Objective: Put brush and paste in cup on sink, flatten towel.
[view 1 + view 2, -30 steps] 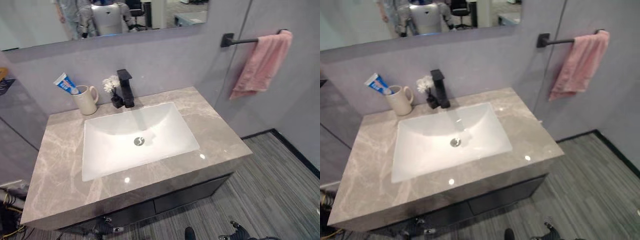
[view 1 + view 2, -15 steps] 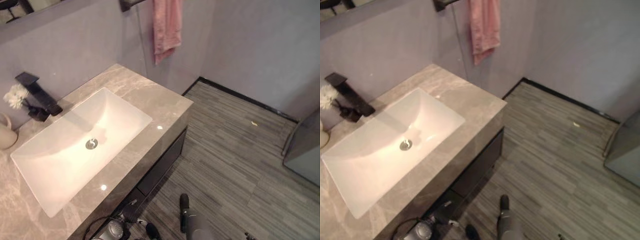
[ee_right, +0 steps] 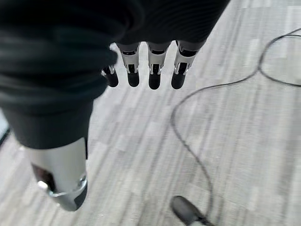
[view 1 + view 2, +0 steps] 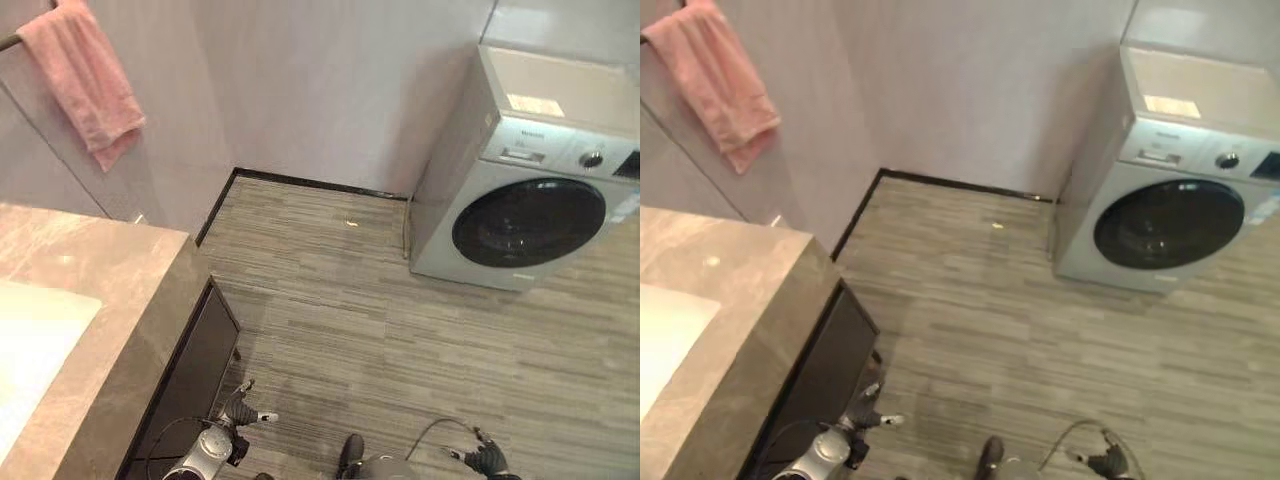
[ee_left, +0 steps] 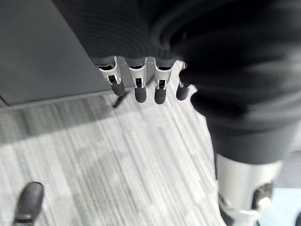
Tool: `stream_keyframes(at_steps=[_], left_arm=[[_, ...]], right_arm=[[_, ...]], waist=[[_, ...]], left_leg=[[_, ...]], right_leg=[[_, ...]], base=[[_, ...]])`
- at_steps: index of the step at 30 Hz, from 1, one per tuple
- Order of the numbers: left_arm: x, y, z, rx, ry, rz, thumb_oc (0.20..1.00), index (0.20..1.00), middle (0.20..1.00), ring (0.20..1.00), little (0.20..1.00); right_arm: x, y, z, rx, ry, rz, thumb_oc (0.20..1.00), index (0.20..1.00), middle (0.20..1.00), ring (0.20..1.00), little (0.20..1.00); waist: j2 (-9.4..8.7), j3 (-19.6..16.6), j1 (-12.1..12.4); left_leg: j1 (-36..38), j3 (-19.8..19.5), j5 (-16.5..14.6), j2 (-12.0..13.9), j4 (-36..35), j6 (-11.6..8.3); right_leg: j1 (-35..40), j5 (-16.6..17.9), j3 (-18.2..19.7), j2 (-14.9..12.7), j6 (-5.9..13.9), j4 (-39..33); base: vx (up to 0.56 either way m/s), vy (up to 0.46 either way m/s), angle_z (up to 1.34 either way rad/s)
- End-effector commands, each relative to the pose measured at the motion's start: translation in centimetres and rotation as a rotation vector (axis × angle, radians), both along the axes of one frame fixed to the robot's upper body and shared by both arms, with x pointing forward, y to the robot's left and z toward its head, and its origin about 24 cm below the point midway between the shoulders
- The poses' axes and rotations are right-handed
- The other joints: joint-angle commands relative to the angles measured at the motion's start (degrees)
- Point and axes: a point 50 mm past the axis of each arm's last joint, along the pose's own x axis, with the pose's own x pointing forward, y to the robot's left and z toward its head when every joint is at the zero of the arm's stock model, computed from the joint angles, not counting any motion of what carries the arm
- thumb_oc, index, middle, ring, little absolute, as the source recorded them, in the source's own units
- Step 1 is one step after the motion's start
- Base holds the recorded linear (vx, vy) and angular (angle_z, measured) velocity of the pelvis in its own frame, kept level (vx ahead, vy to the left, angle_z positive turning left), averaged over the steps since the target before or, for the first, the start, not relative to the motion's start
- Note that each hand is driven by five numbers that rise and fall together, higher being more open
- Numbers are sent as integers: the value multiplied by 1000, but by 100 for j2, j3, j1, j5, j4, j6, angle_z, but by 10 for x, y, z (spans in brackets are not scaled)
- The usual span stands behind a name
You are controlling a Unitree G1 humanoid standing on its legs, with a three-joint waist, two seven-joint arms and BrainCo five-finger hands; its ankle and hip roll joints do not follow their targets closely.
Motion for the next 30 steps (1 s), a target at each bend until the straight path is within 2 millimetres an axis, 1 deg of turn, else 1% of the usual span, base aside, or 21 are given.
stream_keyframes(at_steps=[1,2,3,4,5,7,8,10,13,14,15,16,17,19,21,22,23,24,25,26,30], left_arm=[[7,15,9,-5,-75,78,1000,1000,1000,1000,1000],[9,16,11,-9,-92,89,1000,1000,1000,1000,1000],[10,18,12,-13,-105,117,1000,1000,1000,1000,1000],[11,19,12,-10,-109,140,1000,1000,1000,1000,1000],[11,22,12,-7,-107,163,1000,1000,1000,1000,1000],[10,23,11,-10,-99,169,1000,1000,1000,1000,1000],[10,23,11,-9,-98,170,1000,1000,1000,1000,1000],[2,28,7,-13,-66,203,1000,1000,1000,1000,1000],[-6,31,4,-12,-48,220,1000,1000,1000,1000,1000],[-5,36,8,14,-75,198,1000,1000,1000,1000,1000],[-5,36,8,14,-75,198,1000,1000,1000,1000,1000],[-4,37,10,23,-89,183,1000,1000,1000,1000,1000],[-5,40,12,10,-111,202,1000,1000,1000,1000,1000],[-4,44,16,-5,-137,220,1000,1000,1000,1000,1000],[-5,44,19,-23,-154,230,1000,1000,1000,1000,1000],[-6,45,18,-27,-152,229,1000,1000,1000,1000,1000],[-7,46,18,-29,-149,235,1000,1000,1000,1000,1000],[-9,47,17,-24,-141,244,1000,1000,1000,1000,1000],[-11,47,15,-23,-124,247,1000,1000,1000,1000,1000],[-10,46,15,-23,-124,247,1000,1000,1000,1000,1000],[-6,44,13,-17,-116,248,1000,1000,1000,1000,1000]], right_arm=[[16,-2,5,-32,-40,57,1000,1000,1000,1000,1000],[20,-4,6,-43,-39,75,1000,1000,1000,1000,1000],[31,-5,8,-58,-39,118,1000,1000,1000,1000,1000],[38,-4,9,-67,-36,150,1000,1000,1000,1000,1000],[40,-3,9,-68,-42,153,1000,1000,1000,1000,1000],[40,-6,11,-66,-54,131,1000,1000,1000,1000,1000],[45,-5,12,-61,-65,131,1000,1000,1000,1000,1000],[43,2,9,-31,-73,106,1000,1000,1000,1000,1000],[43,7,7,8,-91,76,1000,1000,1000,1000,1000],[50,20,6,28,-107,128,1000,1000,1000,1000,1000],[50,20,6,28,-107,128,1000,1000,1000,1000,1000],[51,22,6,29,-108,141,1000,1000,1000,1000,1000],[54,24,7,52,-129,121,1000,1000,1000,1000,1000],[59,28,8,72,-148,120,1000,1000,1000,1000,1000],[63,31,10,86,-169,127,1000,1000,1000,1000,1000],[65,32,12,95,-183,132,1000,1000,1000,1000,1000],[66,34,12,102,-193,132,1000,1000,1000,1000,1000],[66,34,13,109,-204,126,1000,1000,1000,1000,1000],[62,33,12,113,-201,110,1000,1000,1000,1000,1000],[62,32,12,113,-202,110,1000,1000,1000,1000,1000],[58,34,11,113,-193,109,1000,1000,1000,1000,1000]], waist=[[-336,-6,-48],[-332,73,63],[-325,189,288],[-362,264,473],[-393,279,509],[-385,227,540],[-388,190,577],[-329,14,530],[-298,-74,477],[-290,-38,452],[-291,-38,454],[-276,4,427],[-273,58,378],[-244,154,327],[-201,206,292],[-199,236,238],[-202,258,216],[-226,257,219],[-242,273,149],[-245,275,148],[-322,302,-61]], left_leg=[[-579,-370,261,185,745,-220],[-724,-894,338,126,943,-275],[-980,-1983,319,-201,1095,-249],[-1203,-2637,320,-371,980,-139],[-1304,-2903,324,-365,837,-140],[-1441,-3148,432,-407,750,-126],[-1443,-3351,327,-510,780,-70],[-998,-3223,268,-613,450,46],[-725,-3090,202,-707,230,133],[-533,-2959,148,-787,35,264],[-532,-2956,148,-788,34,264],[-462,-2959,123,-823,2,312],[-298,-2941,79,-919,-88,400],[-193,-2924,74,-942,-130,462],[-102,-2848,17,-933,-149,494],[-45,-2847,-8,-927,-149,490],[7,-2814,-44,-926,-149,481],[56,-2745,-90,-958,-149,465],[216,-2822,-265,-1009,-149,427],[171,-2766,-191,-994,-149,441],[435,-2888,-403,-1040,-149,343]], right_leg=[[762,241,820,-274,562,-425],[794,165,948,-223,522,-436],[846,124,1131,-173,493,-476],[832,201,1256,-179,462,-520],[875,224,1315,-227,507,-532],[893,262,1389,-246,534,-514],[877,262,1482,-243,551,-498],[963,238,1643,-260,562,-423],[946,266,1815,-339,647,-329],[716,314,2045,-418,734,111],[714,313,2048,-418,734,114],[619,391,2108,-434,757,327],[433,644,2255,-507,836,825],[164,988,2287,-537,844,1389],[-100,1082,2162,-530,851,1784],[-268,1025,2197,-368,828,1844],[-461,972,2145,-271,796,1729],[-527,967,1956,-330,792,1463],[-583,936,1875,-332,848,1037],[-591,1036,1821,-322,783,962],[-911,1495,2122,-327,952,25]], base=[[61,-174,-22],[53,-119,-37],[-16,-83,-38],[-4,-66,-94],[22,-34,-95],[142,29,-68],[246,108,-33],[295,199,-78],[163,232,-47],[92,245,-40],[82,245,-47],[69,174,-45],[85,211,-35],[60,187,-4],[69,139,-2],[119,97,-20],[157,86,-11],[297,72,-12],[194,16,-10],[224,-12,-11],[248,-46,6]])
